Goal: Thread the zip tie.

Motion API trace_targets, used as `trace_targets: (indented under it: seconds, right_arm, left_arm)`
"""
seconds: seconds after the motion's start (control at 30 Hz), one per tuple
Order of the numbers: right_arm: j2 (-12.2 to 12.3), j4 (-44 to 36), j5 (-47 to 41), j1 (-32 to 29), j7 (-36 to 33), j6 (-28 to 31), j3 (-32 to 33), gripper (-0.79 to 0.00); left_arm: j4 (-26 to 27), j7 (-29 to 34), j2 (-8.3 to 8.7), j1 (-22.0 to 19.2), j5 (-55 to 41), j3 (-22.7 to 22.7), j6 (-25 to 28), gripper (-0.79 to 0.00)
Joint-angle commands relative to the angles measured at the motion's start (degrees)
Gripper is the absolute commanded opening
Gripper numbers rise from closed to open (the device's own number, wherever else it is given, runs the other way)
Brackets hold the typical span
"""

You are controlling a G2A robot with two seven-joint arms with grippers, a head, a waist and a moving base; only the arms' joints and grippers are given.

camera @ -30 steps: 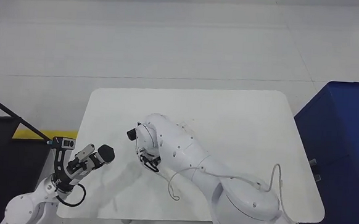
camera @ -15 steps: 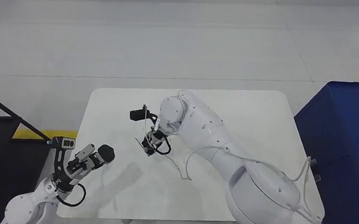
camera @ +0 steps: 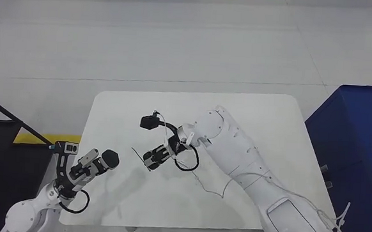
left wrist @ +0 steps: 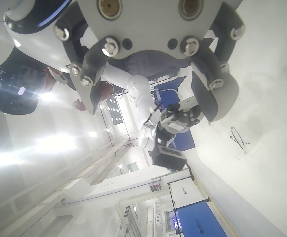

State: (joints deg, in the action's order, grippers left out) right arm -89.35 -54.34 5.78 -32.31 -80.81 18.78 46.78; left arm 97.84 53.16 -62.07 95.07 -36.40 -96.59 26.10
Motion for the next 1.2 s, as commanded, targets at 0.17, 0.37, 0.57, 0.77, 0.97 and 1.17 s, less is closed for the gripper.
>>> trace_targets:
  seconds: [0.17,0.37,0.57,0.77,0.97,1.17]
  right_arm:
    - [0.74,-0.26,-2.50,-2.47,2.74,2.92,1.84,-0.785]
    - [3.98,-6.36,-5.97,-8.09,3.28,7.98,9.24,-0.785]
    - [8.11,-16.37,-8.14,-16.49,3.94,8.64,16.04,-0.785]
    - [11.50,-23.90,-12.06,-25.09,6.98,11.67,22.88,-0.785]
    - [13.33,-25.69,-16.46,-28.77,7.11,11.81,26.63,-0.785]
    - [13.33,-25.69,-16.46,-28.77,7.11,11.81,26.63,-0.785]
  left_arm:
    - [1.13,-0.42,-0.13,-0.06,-2.06,1.20,-2.57,0.000]
    - [0.70,-2.10,-0.72,0.01,-5.76,4.50,-3.32,0.000]
    - [-0.02,-5.07,-1.35,-0.89,-5.09,8.60,-3.61,0.000]
    - [0.63,-9.15,-2.33,-1.10,-5.40,14.06,-2.51,0.000]
    - [0.63,-9.15,-2.33,-1.10,-5.40,14.06,-2.51,0.000]
    - [0.63,-9.15,-2.33,-1.10,-5.40,14.06,-2.51,0.000]
